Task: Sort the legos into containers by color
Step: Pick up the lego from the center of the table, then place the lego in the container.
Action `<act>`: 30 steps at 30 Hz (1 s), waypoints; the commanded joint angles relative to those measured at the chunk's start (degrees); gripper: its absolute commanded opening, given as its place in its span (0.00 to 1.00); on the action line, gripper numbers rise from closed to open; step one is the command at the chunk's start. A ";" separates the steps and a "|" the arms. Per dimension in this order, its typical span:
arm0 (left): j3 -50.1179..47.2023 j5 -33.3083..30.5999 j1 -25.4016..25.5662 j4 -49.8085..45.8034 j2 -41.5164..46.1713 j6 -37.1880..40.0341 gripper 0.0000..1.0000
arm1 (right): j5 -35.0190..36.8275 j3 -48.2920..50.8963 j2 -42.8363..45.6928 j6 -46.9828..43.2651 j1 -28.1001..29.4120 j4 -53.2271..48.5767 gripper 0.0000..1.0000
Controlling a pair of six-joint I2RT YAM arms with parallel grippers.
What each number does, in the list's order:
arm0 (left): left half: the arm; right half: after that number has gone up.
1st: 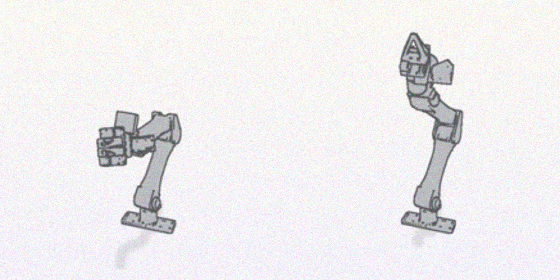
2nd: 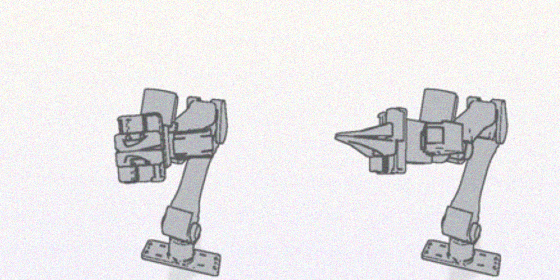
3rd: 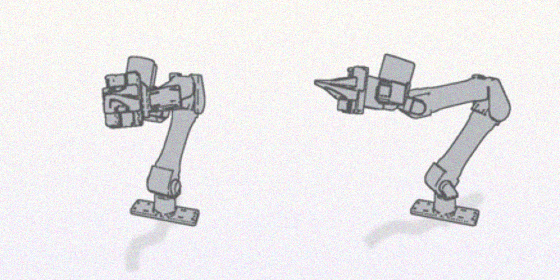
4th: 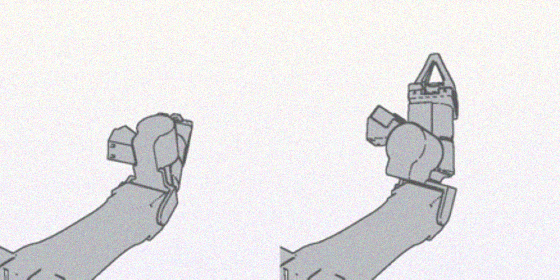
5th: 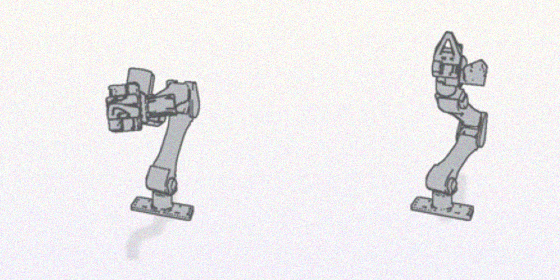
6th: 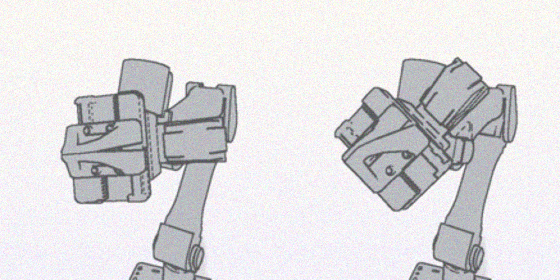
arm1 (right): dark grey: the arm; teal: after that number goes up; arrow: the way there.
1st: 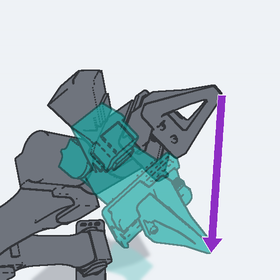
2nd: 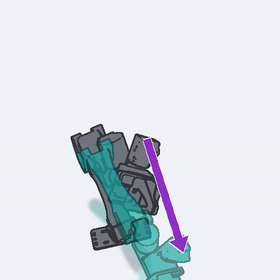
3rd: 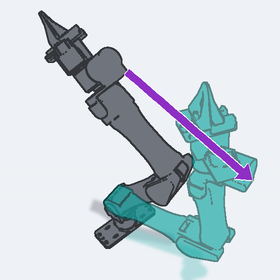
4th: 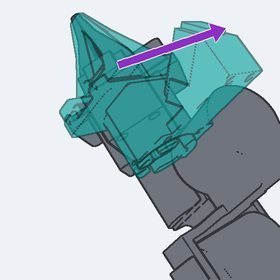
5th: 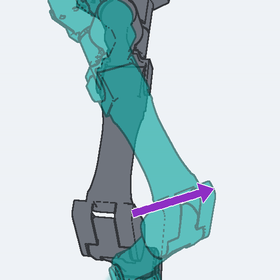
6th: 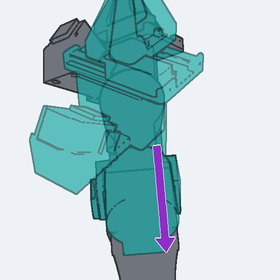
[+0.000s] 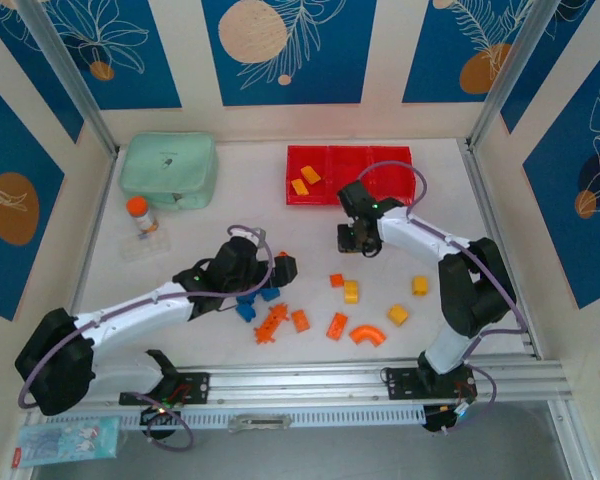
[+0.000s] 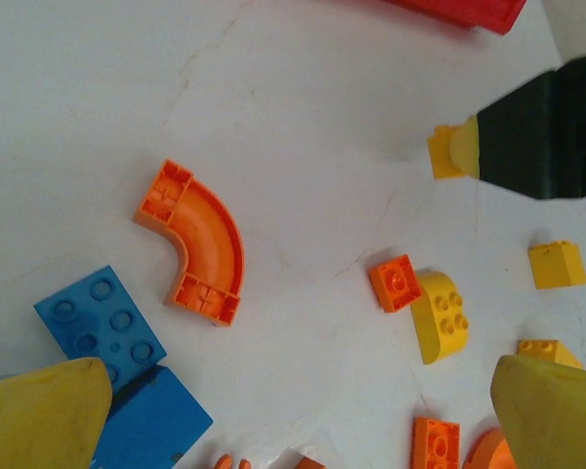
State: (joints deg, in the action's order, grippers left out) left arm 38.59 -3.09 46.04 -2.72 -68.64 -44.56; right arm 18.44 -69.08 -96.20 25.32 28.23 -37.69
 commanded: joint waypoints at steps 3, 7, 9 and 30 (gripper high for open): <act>3.39 -0.76 -2.86 -3.84 2.29 3.88 0.99 | -0.03 -11.12 -6.67 -1.28 1.36 2.03 0.33; 4.63 1.60 -5.90 -4.92 1.96 5.28 0.99 | -0.68 -18.56 -12.72 -3.61 1.83 7.71 0.34; 5.15 2.82 -7.63 -5.56 1.57 5.27 0.99 | -0.18 -24.35 -16.91 -4.03 1.50 7.10 0.33; 6.81 8.83 -14.67 -6.45 0.48 6.81 1.00 | 1.02 -51.43 -33.05 -7.41 1.36 -0.03 0.63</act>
State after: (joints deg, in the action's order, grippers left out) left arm 43.09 3.68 31.88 -8.23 -68.14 -38.50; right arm 20.99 -124.03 -135.81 18.35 28.27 -37.19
